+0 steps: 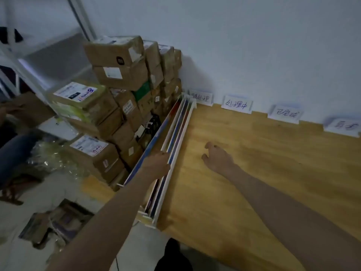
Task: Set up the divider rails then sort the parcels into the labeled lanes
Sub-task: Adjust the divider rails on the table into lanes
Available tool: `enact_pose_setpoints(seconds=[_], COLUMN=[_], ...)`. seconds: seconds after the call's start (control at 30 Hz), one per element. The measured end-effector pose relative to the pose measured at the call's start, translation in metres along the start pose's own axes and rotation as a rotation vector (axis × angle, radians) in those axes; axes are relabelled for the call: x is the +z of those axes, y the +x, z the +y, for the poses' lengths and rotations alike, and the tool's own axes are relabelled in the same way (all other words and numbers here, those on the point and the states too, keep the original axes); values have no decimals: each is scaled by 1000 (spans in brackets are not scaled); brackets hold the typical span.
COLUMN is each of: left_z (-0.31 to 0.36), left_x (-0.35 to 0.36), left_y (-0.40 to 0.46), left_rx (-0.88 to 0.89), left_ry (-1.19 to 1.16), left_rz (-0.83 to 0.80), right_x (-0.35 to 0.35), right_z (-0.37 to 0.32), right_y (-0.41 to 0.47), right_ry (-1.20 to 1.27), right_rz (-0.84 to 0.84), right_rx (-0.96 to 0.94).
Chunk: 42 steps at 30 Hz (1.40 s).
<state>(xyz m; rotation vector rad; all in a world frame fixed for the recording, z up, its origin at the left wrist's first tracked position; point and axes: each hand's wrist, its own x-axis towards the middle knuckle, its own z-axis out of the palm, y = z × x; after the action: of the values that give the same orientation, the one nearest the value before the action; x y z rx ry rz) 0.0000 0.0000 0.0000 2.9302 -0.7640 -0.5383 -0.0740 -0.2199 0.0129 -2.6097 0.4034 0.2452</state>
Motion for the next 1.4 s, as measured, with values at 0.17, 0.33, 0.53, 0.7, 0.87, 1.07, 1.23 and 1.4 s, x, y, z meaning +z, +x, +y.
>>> enact_pose_setpoints(seconds=[0.17,0.33,0.53,0.7,0.87,1.07,1.23,1.4], left_z=[-32,-55,-73,-79,-76,-68,-66,-71], left_x=[26,48,72,88,94,94,98,102], left_y=[41,75,97,108,115,118,119,119], left_rx=[19,33,2,-10,-43,-90,-116,-105], left_ry=[8,-23,-63,-60,-9,-43,-134,-151], left_rz=[-99,-149,-202,-194,-152,-124,-134,-115], right_x=[43,89,139,169,181,179,180,179], right_z=[-22,-43,-75,-92,-95,-91,-83,-82], right_y=[43,84,120,133,135,137,130,125], right_ry=[20,103,154,194,207,306,336,354], right_rz=[-128,-202,-248,-275,-254,-225,-202,-155], right_rx=[135,222,302,380,473,529,547,575])
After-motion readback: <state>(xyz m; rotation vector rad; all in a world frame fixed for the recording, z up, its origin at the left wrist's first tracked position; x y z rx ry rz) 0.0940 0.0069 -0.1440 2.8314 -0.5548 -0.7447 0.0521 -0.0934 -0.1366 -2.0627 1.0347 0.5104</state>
